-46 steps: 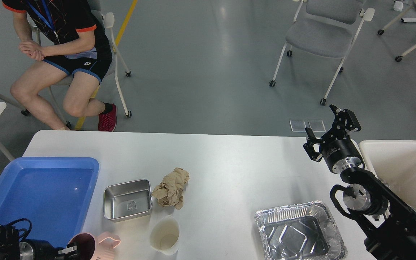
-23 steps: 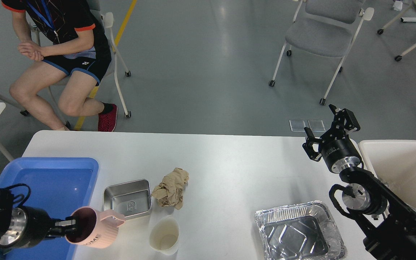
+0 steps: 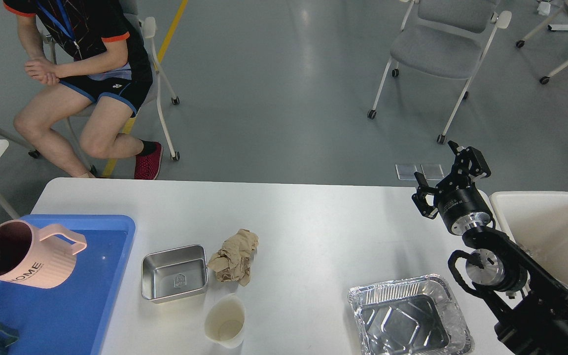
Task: Tidy desktop
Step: 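Lift the pink mug and set it in the blue tray, release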
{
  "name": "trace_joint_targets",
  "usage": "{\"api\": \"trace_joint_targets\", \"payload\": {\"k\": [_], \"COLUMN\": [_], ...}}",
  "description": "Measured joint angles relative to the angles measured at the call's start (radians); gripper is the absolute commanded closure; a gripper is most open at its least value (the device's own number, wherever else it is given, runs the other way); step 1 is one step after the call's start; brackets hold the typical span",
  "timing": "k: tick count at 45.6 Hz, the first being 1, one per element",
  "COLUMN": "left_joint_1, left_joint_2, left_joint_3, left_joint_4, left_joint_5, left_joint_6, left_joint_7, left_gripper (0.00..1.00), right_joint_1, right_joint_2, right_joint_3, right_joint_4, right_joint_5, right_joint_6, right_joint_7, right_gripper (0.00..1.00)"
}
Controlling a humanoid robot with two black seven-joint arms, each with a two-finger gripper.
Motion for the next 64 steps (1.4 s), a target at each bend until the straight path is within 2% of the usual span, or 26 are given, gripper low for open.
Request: {"api": "trace_joint_targets", "payload": {"k": [11,25,36,46,53,57,63,64], "left_joint_1": [0.009,0.015,0.048,0.133,0.161,0.166,0.168,0.168], "left_joint_2": [-0.055,-0.203,-0.249,-0.332,-0.358,-0.36,-0.36,-0.36], "left_joint_3": [0.053,0.252,0.342,0.357,0.359,0.359,0.357,0.356], "left_joint_4": [0.052,0.195,0.281,0.335,0.344,0.344,0.344,0.345], "left_joint_5": [-0.004,-0.001,-0.002,0.005,0.01,0.009,0.006,0.005], "left_joint_6": [0.03,0.198,0.267,0.325,0.355,0.359,0.368,0.37], "left_joint_7": [0.003,0.007,0.007,0.006,0.006,0.006,0.005,0.003], "left_gripper": [1.0,0.99,0.98,0.97,0.87,0.7,0.56,0.51], "right_joint_1": [0.002,-0.003,0.005,0.011,0.011,0.007,0.007,0.007], "right_joint_2": [0.0,-0.002,0.002,0.014,0.011,0.01,0.013,0.013], "right_joint_3": [-0.001,0.001,-0.001,-0.001,0.0,0.0,0.0,0.0], "right_joint_4": [-0.001,-0.004,-0.023,-0.024,-0.025,-0.026,-0.026,-0.026], "right_joint_5": [0.0,0.0,-0.001,-0.002,-0.002,-0.002,-0.001,-0.001], "right_joint_6": [0.0,0.0,0.0,0.0,0.0,0.0,0.0,0.0], "right_joint_7": [0.0,0.0,0.0,0.0,0.0,0.0,0.0,0.0], "right_gripper": [0.0,0.0,0.0,0.0,0.0,0.0,0.0,0.0]}}
